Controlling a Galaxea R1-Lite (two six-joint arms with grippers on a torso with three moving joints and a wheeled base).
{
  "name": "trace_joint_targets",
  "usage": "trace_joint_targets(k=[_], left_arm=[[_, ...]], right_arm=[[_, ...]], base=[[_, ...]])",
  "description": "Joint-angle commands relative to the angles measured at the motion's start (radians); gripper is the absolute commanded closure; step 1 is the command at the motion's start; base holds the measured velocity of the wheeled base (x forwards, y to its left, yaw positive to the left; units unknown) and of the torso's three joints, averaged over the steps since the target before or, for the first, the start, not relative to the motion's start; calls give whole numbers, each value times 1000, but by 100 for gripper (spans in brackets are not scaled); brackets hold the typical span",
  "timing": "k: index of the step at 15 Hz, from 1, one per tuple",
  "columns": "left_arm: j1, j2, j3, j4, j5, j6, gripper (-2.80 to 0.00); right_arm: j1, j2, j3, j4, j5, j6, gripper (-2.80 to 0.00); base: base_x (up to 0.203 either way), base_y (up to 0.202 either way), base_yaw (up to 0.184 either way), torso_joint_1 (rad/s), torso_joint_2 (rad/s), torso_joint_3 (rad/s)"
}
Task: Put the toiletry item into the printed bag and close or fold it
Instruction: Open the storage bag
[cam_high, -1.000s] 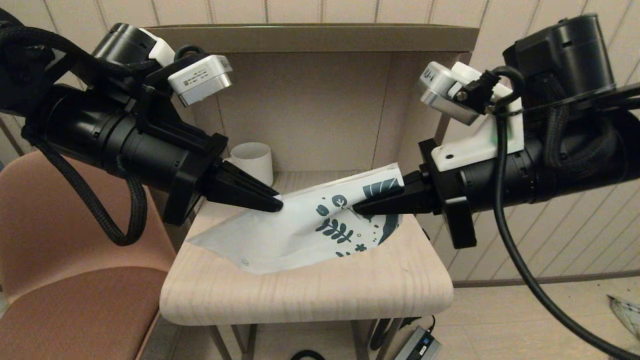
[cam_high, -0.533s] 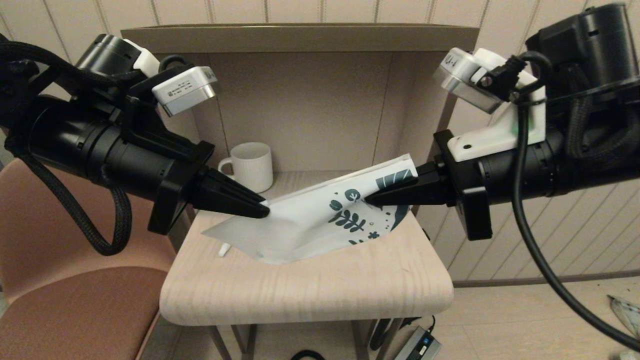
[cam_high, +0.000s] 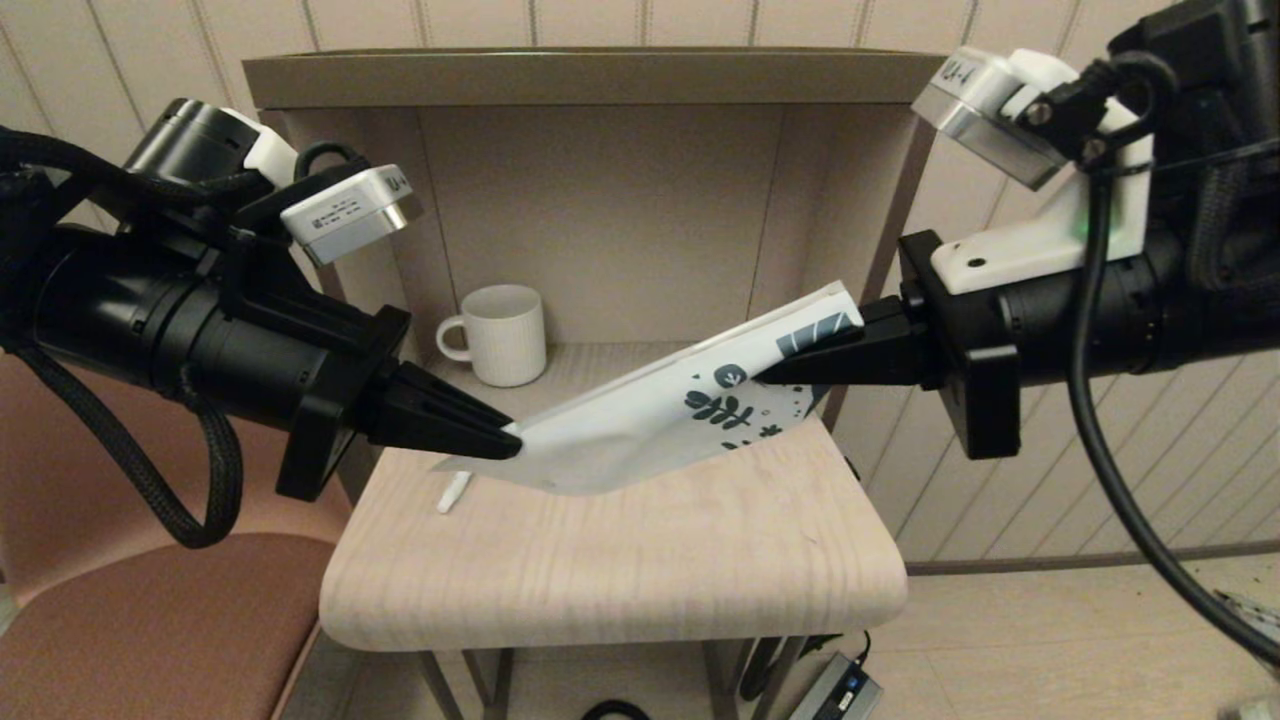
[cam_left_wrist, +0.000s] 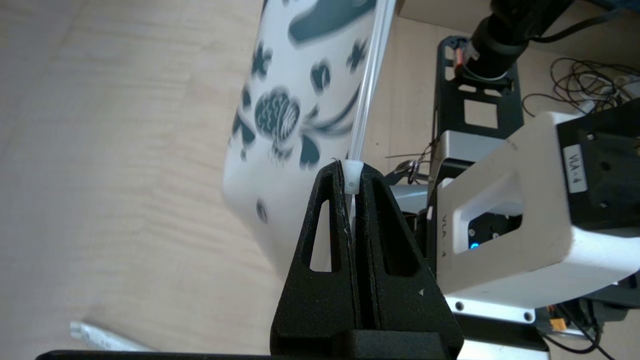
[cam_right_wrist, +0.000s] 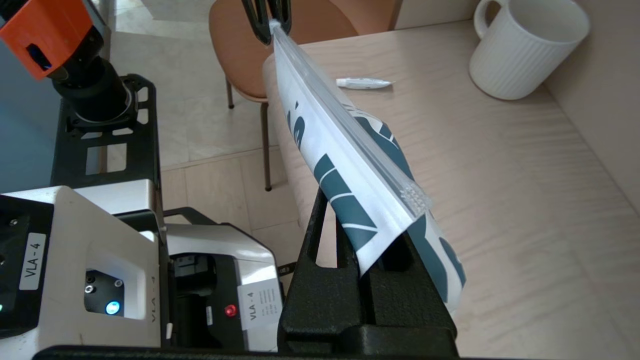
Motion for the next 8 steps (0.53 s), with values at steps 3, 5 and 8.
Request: trace_joint_targets(k=[3,5,8], left_arm=[[22,-10,52,-31,-6,4,0],[31,-9,65,-36,-6,8,0],[48,-12,73,-36,-7,15,0]], right_arm=[[-8,-9,1,0,4,-3,0],[-14,-10,5,-1,4,-3,0],[-16,-13,10,-3,4,-3,0]], base=[[0,0,0,0,0,0],[0,0,0,0,0,0],[0,0,0,0,0,0]])
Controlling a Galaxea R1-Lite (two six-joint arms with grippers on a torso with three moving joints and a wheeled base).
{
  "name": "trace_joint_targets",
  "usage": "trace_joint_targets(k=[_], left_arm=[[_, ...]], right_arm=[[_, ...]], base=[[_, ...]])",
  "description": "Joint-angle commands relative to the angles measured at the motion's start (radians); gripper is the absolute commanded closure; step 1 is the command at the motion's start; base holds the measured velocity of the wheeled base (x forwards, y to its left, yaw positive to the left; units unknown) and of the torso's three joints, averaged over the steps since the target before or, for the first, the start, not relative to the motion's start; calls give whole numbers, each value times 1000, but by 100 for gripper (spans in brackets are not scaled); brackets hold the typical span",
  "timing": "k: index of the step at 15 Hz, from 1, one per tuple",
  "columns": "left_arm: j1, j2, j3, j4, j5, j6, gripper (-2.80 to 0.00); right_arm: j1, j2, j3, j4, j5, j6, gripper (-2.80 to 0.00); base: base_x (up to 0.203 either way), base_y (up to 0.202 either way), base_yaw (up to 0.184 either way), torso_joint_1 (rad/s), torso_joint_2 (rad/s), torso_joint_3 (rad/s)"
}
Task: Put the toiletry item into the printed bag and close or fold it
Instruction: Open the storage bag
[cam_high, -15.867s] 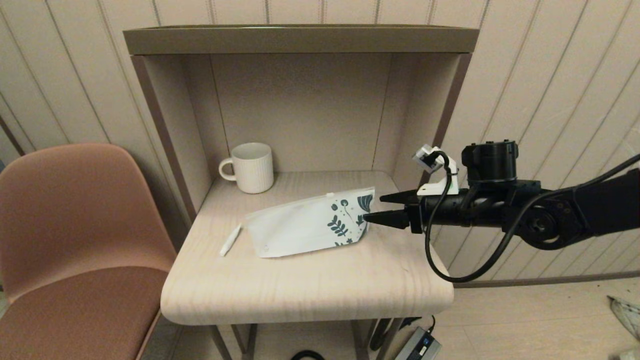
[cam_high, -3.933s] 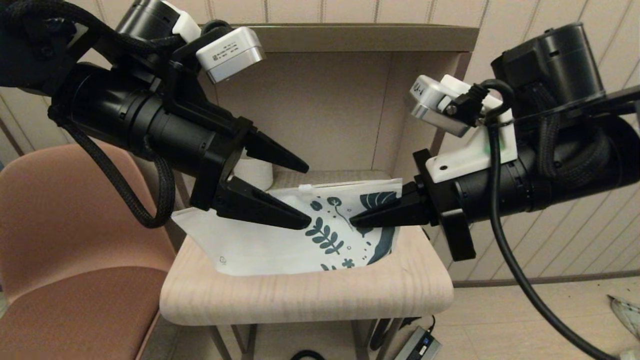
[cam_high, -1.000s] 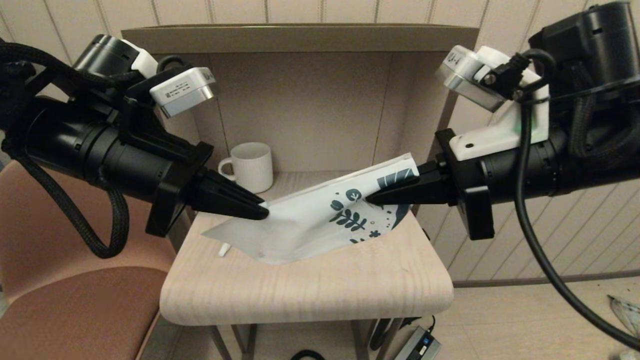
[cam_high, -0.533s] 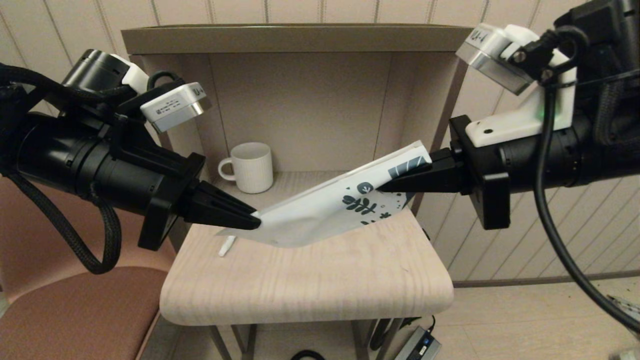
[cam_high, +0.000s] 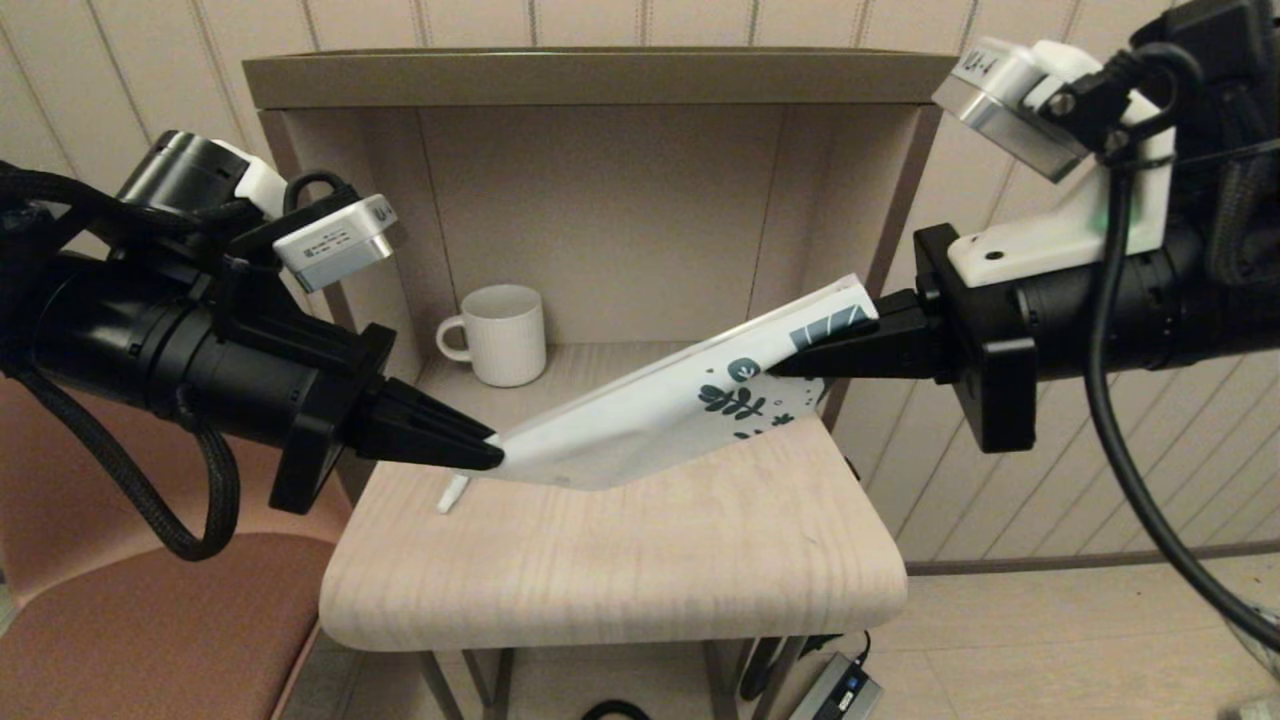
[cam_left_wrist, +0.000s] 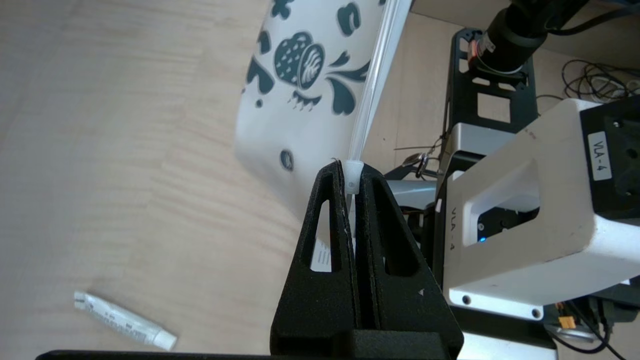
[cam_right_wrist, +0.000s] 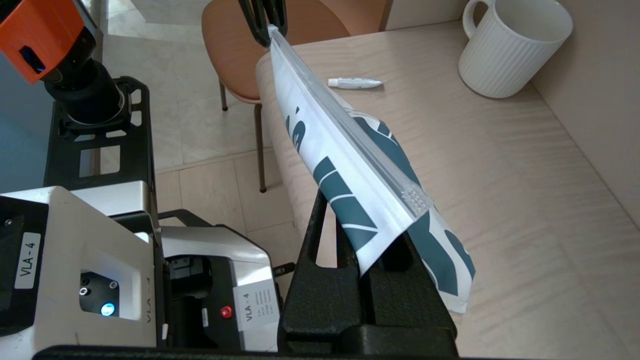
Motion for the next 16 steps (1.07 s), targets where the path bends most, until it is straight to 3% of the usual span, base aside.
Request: trace_joint_targets(k=[1,7,16], left_arm=[[11,-5,8,4,-6,4,0],[11,7,-4,1,-48,3,0],[11,14,6,-39,-50,-4,0]], right_arm=[[-1,-2,5,2,4,-3,0],[11,12,30,-29,7,1,0],[22,47,32,-60,33,13,0]], base=[[0,0,0,0,0,0],[0,0,0,0,0,0],[0,0,0,0,0,0]])
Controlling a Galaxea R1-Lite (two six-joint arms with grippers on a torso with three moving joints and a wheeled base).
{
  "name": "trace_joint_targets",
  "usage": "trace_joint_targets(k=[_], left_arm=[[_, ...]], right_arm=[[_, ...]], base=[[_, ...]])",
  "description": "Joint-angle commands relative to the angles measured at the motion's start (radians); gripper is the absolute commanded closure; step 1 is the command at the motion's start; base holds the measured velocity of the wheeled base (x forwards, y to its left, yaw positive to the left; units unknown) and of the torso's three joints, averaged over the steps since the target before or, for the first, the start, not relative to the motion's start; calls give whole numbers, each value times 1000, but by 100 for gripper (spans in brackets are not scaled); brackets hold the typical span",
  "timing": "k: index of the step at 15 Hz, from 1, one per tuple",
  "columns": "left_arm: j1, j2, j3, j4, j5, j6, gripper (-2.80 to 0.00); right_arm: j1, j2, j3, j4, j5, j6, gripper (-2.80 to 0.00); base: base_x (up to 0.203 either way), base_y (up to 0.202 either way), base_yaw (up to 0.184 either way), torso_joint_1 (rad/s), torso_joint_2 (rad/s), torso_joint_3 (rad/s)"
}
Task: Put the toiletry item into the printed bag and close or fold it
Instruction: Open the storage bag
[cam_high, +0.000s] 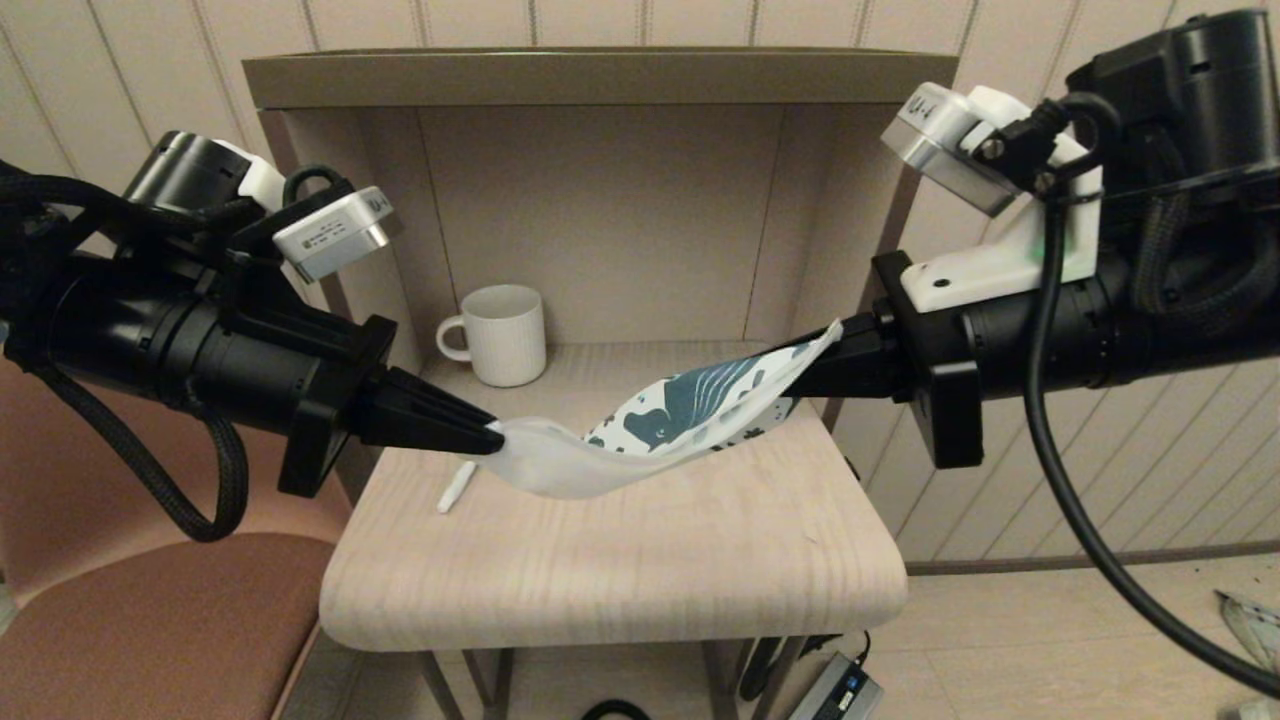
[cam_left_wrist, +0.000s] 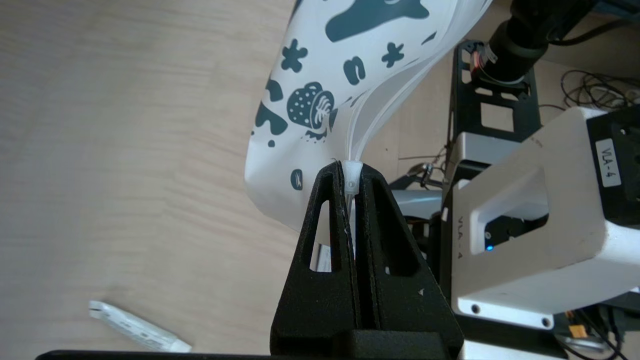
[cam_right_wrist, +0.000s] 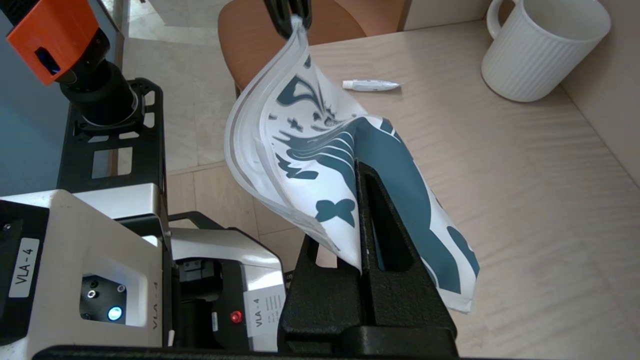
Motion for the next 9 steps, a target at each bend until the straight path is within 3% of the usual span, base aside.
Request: trace_joint_targets(k=[1,9], left_arm=[[3,-6,10,5,-5,5,0],[39,-34,25,1,-5,6,0]], right_arm=[[-9,1,3,1,4,-2,0],[-52,-18,27,1,1,2,0]], base=[[0,0,0,0,0,0],[0,0,0,0,0,0]])
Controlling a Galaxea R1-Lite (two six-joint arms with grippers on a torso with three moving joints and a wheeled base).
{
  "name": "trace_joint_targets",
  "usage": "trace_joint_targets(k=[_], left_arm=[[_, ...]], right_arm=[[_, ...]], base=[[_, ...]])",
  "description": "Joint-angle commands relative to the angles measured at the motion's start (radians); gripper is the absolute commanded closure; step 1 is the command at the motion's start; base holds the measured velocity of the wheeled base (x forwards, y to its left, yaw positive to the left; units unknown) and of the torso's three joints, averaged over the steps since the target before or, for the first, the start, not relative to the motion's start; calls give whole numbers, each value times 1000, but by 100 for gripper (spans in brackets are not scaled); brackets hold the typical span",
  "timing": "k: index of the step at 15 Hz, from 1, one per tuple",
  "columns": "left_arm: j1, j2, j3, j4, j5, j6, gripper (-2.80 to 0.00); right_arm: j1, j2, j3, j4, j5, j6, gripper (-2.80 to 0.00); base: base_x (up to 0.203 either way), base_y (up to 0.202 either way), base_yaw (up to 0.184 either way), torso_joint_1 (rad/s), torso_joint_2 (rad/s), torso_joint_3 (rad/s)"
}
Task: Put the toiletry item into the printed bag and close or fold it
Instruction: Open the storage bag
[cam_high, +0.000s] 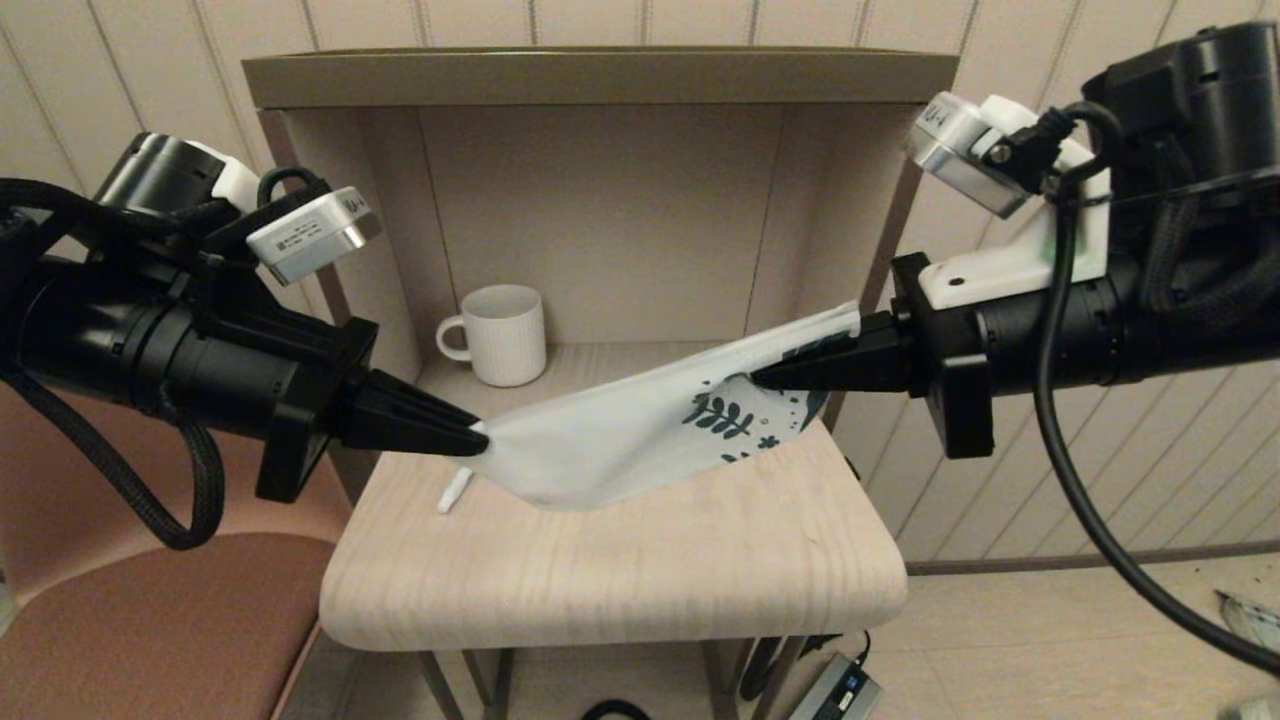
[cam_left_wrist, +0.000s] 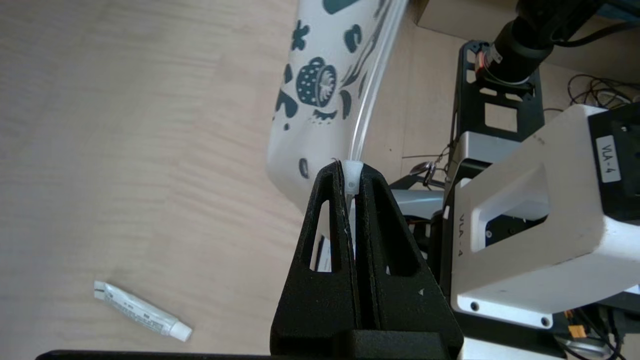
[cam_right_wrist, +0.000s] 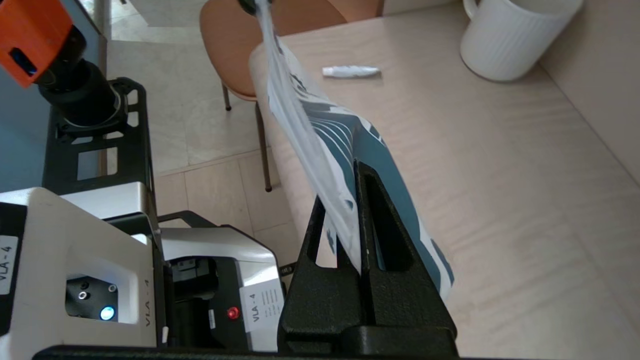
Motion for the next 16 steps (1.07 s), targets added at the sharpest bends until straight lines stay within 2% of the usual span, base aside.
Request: trace_joint_targets(k=[1,16], left_arm=[[4,-7,-2,4,-5,4,0],[2,3,-9,3,-14,3,0]], right_arm=[[0,-7,7,1,5,-3,0],[18,78,-30,-35,8,8,0]], base=[[0,0,0,0,0,0],[0,0,0,0,0,0]])
